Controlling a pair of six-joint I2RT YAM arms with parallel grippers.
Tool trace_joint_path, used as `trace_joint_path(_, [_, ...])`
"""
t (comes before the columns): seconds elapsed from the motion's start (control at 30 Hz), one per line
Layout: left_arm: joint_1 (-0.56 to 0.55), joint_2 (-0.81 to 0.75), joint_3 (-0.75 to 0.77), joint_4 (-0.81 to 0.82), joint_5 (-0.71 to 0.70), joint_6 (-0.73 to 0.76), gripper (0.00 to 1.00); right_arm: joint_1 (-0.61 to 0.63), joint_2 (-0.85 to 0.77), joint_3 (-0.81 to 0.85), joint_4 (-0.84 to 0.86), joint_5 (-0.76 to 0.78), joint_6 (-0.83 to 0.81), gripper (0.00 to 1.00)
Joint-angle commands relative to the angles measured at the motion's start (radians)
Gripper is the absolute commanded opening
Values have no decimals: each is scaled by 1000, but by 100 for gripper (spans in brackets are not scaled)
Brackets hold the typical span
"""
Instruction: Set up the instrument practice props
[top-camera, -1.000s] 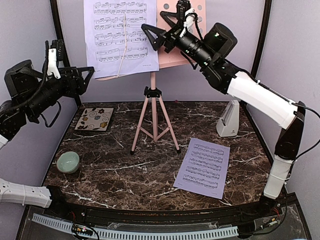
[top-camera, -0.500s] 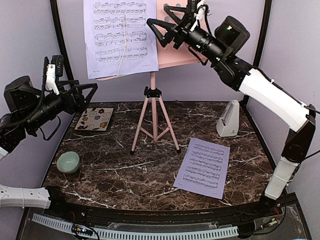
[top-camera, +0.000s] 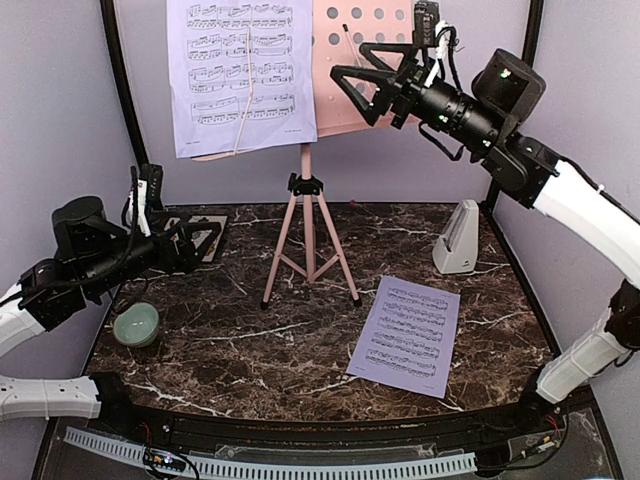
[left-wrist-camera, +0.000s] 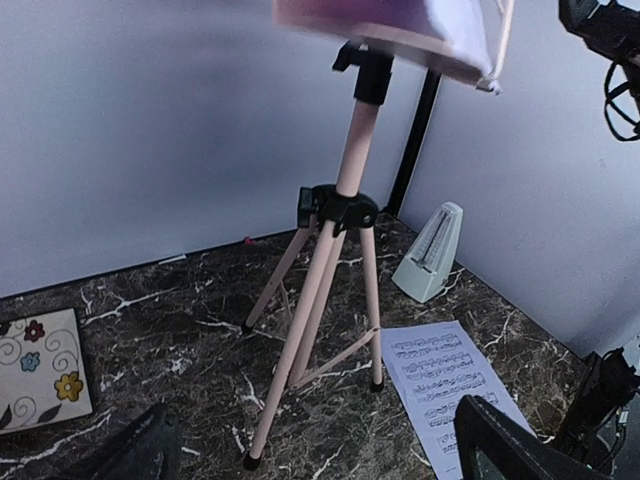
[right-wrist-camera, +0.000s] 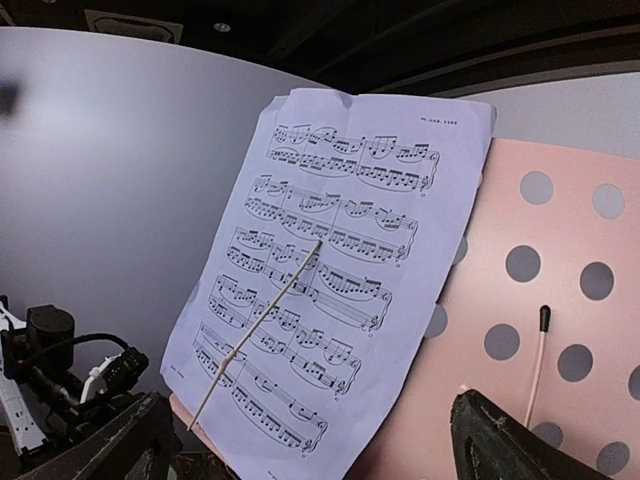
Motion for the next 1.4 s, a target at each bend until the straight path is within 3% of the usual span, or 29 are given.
trace_joint_path(0.0, [76,56,-95,88,85,-70,98,-4,-79,-112,-49,47,61,97])
trace_joint_path(0.27, [139,290,-226,310,175,-56,98,-3,-231,-333,-94,75,113,97])
trace_joint_path(0.6, [184,610,-177,470,231,-23,97,-4,-409,-635,-186,165,210,96])
trace_joint_path(0.77, [222,723,-139,510,261,-23,94,-9,-463,-770,-204,191,340,96])
trace_joint_path(1.37, [335,879,1,516,284,-12,82,-144,-531,-1077,-337,320,767,90])
